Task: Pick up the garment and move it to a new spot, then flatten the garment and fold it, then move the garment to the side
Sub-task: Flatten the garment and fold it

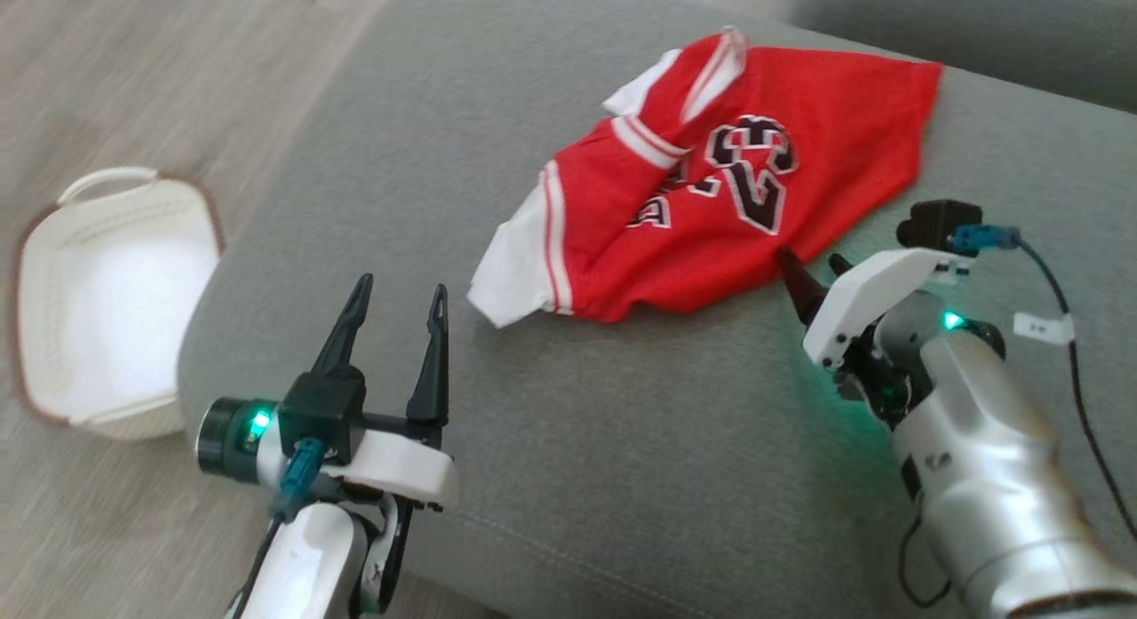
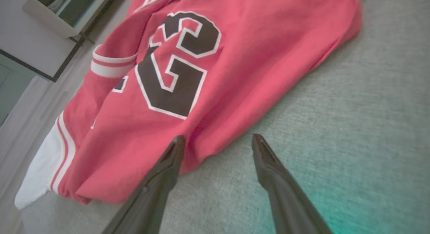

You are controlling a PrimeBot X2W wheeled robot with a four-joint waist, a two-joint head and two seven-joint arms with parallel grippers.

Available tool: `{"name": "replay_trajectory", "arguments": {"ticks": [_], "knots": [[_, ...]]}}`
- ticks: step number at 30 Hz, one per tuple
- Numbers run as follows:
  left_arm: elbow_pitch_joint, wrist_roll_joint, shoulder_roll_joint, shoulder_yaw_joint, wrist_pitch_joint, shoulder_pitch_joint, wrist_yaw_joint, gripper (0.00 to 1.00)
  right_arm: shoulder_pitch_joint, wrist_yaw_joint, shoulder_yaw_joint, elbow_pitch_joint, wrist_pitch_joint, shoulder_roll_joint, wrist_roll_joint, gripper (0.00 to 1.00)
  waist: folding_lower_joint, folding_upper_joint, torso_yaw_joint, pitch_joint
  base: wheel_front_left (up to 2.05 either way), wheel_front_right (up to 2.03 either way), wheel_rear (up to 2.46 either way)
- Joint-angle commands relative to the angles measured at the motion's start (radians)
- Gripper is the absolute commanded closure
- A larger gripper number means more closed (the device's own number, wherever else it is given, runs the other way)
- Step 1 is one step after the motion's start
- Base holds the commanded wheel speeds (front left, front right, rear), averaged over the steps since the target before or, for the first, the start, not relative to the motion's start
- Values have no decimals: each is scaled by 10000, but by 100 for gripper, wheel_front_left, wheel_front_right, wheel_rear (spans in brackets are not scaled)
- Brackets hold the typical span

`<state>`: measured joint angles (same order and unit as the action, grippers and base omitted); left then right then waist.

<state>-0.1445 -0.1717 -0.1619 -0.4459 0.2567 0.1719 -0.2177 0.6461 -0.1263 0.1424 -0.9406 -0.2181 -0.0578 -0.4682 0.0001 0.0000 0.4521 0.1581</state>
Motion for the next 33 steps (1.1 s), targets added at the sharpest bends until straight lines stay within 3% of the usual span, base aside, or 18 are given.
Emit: {"name": "replay_trajectory", "arguments": {"ticks": [1, 6, 7, 11, 15, 22, 28, 33], "knots": [[247, 126, -23, 445, 51, 483, 70, 0, 557, -44, 88, 42, 6, 76, 165, 0, -1, 0, 296, 180, 0, 0, 0], [134, 305, 233, 678, 51, 444, 324, 0, 1393, -44, -174, -1428, 166, 76, 658, 0, -1, 0, 557, 305, 0, 0, 0], [120, 341, 272, 725, 51, 432, 367, 0, 1513, -44, -207, -1636, 275, 76, 752, 100, -1, 0, 576, 315, 0, 0, 0], [50, 474, 381, 950, 51, 357, 495, 0, 1877, -44, -347, -2078, 1122, 76, 973, 100, -1, 0, 502, 260, 0, 0, 0], [-21, 618, 370, 1244, 51, 200, 686, 0, 1803, -44, 315, -1788, 2336, 76, 1046, 100, -1, 0, -95, -27, 0, 0, 0], [98, 832, 285, 1595, 51, -226, 801, 0, 1011, -44, 972, -872, 3360, 41, 865, 100, -1, 0, -1793, -566, 0, 0, 0], [249, 1015, 215, 1729, 51, -667, 838, 0, 52, -44, 648, 164, 3615, -265, 1055, 100, -1, 0, -3468, -932, 0, 0, 0], [356, 1149, 307, 1677, 51, -774, 848, 0, -642, -44, -192, 1625, 3061, -969, 1537, 100, -1, 0, -4226, -1065, 0, 0, 0]]}}
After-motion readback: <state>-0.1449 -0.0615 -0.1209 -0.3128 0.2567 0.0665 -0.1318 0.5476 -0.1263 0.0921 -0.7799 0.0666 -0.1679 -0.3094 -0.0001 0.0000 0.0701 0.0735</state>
